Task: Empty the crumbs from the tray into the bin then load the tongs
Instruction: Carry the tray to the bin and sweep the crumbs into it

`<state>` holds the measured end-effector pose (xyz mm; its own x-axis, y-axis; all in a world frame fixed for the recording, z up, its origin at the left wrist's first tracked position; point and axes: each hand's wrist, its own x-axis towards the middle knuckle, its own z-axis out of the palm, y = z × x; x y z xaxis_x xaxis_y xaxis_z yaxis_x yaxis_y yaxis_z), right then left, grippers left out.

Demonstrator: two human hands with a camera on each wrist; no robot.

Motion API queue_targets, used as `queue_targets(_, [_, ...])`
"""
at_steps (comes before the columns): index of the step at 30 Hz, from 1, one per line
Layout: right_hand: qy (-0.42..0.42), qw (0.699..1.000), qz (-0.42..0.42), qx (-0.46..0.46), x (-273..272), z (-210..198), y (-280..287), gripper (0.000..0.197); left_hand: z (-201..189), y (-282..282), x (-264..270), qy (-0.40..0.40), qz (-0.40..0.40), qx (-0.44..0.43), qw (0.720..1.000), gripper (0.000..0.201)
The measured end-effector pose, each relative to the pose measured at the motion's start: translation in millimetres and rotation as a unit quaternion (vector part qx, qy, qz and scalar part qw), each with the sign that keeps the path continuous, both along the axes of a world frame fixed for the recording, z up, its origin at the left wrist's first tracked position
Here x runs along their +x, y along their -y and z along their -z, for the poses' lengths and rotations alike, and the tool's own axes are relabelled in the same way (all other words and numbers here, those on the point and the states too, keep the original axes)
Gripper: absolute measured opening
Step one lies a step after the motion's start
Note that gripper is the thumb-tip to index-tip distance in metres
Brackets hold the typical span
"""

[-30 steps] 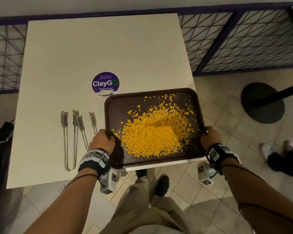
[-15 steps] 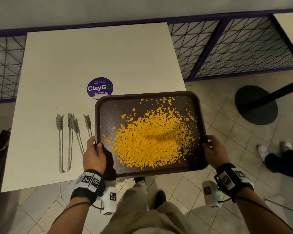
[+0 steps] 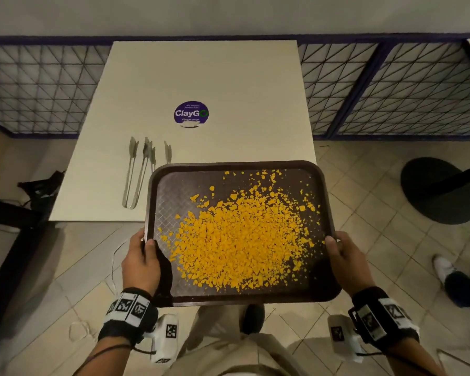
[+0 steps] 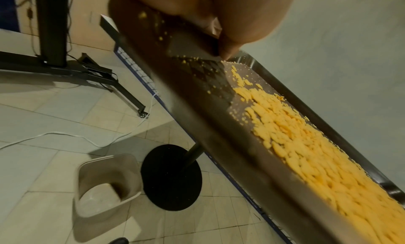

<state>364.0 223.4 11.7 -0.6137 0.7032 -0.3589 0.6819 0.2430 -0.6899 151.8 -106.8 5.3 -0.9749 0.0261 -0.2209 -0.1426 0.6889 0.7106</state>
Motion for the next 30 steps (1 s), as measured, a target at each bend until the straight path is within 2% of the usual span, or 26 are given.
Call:
queue_targets(9, [0.009, 0.997, -0.024, -0.066, 27, -4, 67, 0.03, 6, 84, 56, 0.004, -0.047, 0.011, 0.999, 0.032])
queue_targets(16, [0.058, 0.996, -0.045, -0.047, 26, 14, 137, 0.03, 20, 156, 66, 0.023, -0.076, -0.002, 0.997, 0.033])
queue_targets(20, [0.082, 0.996, -0.03, -0.023, 24, 28, 189, 0.035, 33, 204, 63, 0.029, -0.068, 0.002, 0.997, 0.033])
queue_targets(25, [0.095, 0.995, -0.001, -0.039, 11, 57, 253, 0.032, 63, 262, 46, 0.057, -0.069, -0.009, 0.996, 0.033])
queue_targets(30, [0.104, 0.992, 0.03, -0.07, -4, 101, 286, 0.028, 104, 290, 31, 0.079, -0.066, -0.021, 0.994, 0.031])
